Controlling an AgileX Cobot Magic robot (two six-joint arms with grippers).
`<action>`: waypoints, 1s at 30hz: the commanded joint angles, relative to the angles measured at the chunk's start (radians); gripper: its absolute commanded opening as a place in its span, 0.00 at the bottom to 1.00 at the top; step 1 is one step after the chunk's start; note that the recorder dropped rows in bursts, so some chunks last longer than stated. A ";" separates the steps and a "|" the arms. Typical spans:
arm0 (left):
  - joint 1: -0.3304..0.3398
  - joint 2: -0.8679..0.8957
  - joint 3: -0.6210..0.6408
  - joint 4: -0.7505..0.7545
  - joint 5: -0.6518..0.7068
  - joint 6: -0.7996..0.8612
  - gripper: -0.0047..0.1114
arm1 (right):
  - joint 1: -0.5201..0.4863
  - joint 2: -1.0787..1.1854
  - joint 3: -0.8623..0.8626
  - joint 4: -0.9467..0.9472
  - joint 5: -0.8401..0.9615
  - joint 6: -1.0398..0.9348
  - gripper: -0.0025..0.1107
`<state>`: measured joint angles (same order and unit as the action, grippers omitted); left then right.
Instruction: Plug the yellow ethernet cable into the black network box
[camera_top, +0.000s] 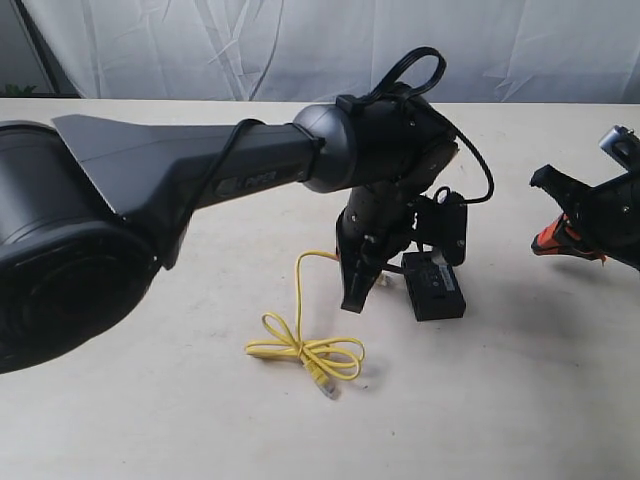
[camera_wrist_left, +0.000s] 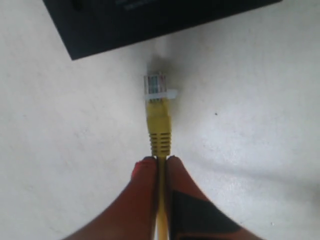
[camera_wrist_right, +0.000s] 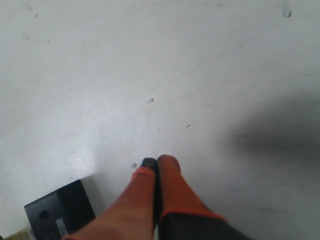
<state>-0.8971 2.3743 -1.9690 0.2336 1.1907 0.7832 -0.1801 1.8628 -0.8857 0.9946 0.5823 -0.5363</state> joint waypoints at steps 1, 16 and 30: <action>0.029 -0.031 -0.005 -0.081 0.021 -0.021 0.04 | -0.007 -0.009 0.003 0.005 -0.004 -0.017 0.02; 0.138 -0.154 0.062 -0.312 -0.059 -0.017 0.04 | -0.007 -0.009 0.003 0.002 0.011 -0.043 0.02; 0.167 -0.313 0.492 -0.441 -0.438 0.029 0.04 | 0.115 -0.009 0.003 0.004 0.012 -0.194 0.02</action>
<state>-0.7385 2.0843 -1.5360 -0.1727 0.8307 0.7974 -0.0920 1.8628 -0.8857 1.0013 0.6166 -0.6913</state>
